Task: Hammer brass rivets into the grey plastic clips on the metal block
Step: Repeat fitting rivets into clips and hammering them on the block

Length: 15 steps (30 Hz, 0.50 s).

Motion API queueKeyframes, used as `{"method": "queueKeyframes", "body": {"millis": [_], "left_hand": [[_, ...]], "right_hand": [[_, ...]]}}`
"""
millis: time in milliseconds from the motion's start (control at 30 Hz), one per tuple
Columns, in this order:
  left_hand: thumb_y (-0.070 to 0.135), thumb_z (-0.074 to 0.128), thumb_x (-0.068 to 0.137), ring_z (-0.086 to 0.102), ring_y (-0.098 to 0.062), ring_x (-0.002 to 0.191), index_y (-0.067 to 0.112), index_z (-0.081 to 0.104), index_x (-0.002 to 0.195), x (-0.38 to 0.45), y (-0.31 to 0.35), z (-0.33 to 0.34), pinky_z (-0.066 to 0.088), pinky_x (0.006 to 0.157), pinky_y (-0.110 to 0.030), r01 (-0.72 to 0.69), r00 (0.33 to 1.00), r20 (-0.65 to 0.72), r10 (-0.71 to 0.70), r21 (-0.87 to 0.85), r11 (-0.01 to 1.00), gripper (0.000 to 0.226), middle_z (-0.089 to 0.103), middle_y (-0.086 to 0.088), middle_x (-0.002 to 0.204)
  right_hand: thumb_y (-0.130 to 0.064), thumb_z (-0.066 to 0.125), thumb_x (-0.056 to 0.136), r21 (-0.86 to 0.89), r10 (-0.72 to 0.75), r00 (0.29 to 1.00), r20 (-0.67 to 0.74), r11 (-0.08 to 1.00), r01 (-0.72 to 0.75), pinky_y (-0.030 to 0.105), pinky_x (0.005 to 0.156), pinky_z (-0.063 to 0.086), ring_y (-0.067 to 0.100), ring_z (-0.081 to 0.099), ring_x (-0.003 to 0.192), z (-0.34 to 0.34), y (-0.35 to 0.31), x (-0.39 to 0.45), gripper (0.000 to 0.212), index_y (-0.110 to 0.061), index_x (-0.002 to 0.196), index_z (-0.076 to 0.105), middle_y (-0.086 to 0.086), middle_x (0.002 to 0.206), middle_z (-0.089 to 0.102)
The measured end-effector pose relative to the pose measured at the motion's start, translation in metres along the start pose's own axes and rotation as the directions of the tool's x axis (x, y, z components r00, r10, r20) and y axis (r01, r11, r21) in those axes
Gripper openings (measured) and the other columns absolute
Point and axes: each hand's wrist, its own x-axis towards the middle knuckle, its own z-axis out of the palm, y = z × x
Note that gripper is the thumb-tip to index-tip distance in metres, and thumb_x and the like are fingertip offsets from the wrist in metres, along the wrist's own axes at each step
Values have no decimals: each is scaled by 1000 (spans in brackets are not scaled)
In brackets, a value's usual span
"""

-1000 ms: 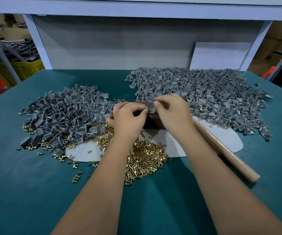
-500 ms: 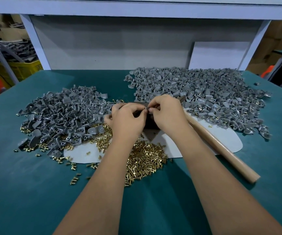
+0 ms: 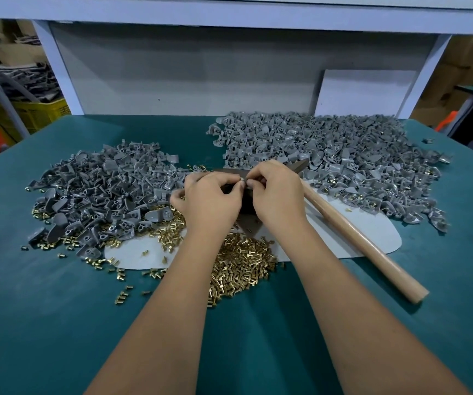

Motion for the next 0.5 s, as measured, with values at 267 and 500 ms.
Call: {"method": "queueKeyframes", "body": {"millis": [267,500], "left_hand": [[39,62,92,37,-13,127,38,75,96,2,0,-2,20,109,-50,-2,999,44,5,-66,998,13,68,21,107],[33,63,93,32,-8,130,44,63,71,2,2,-10,15,114,-43,13,998,55,2,-277,961,24,56,36,88]], "right_hand": [[-4,59,88,41,-118,992,-37,992,119,15,77,37,12,53,88,0,4,-7,13,-9,90,71,-1,93,61],[-4,55,90,198,-98,988,-119,973,121,8,86,39,5,55,98,-5,9,-15,29,-13,115,67,-4,107,64]]}}
